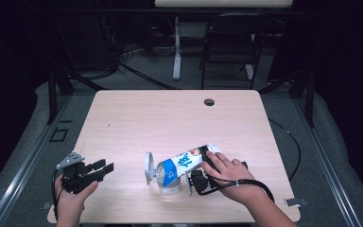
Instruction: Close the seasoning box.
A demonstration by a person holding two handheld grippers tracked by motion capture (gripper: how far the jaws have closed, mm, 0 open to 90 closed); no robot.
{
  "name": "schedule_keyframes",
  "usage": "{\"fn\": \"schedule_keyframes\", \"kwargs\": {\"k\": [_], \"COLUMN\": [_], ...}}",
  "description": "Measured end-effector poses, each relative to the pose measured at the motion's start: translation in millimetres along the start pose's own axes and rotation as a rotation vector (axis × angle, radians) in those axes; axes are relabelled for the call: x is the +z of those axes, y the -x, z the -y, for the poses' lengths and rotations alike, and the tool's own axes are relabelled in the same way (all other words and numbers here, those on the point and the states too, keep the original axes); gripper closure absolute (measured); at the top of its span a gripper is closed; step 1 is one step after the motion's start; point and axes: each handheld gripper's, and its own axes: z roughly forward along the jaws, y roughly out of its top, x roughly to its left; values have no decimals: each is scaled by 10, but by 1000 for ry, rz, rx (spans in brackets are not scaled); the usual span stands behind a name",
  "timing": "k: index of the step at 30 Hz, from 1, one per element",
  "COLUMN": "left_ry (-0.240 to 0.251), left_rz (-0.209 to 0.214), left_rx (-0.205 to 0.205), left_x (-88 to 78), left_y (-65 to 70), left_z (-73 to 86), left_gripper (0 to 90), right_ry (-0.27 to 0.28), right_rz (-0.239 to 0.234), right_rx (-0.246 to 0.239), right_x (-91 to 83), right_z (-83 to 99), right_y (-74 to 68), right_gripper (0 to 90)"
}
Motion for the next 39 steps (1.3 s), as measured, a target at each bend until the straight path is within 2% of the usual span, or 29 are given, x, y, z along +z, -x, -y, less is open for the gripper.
{"fn": "schedule_keyframes", "kwargs": {"k": [14,18,39], "left_ry": [-4,-3,1], "left_rz": [0,1,-2], "left_rx": [-1,-1,-2], "left_x": [1,-1,-1], "left_y": [-8,-7,-12], "left_z": [4,3,6], "left_gripper": [542,541,541], "right_ry": [-12,3,4], "right_rz": [1,0,3], "right_rx": [-17,-10,-19], "right_x": [-12,0,-1], "right_z": [-7,-4,-5], "right_y": [15,8,12], "right_gripper": [443,443,443]}}
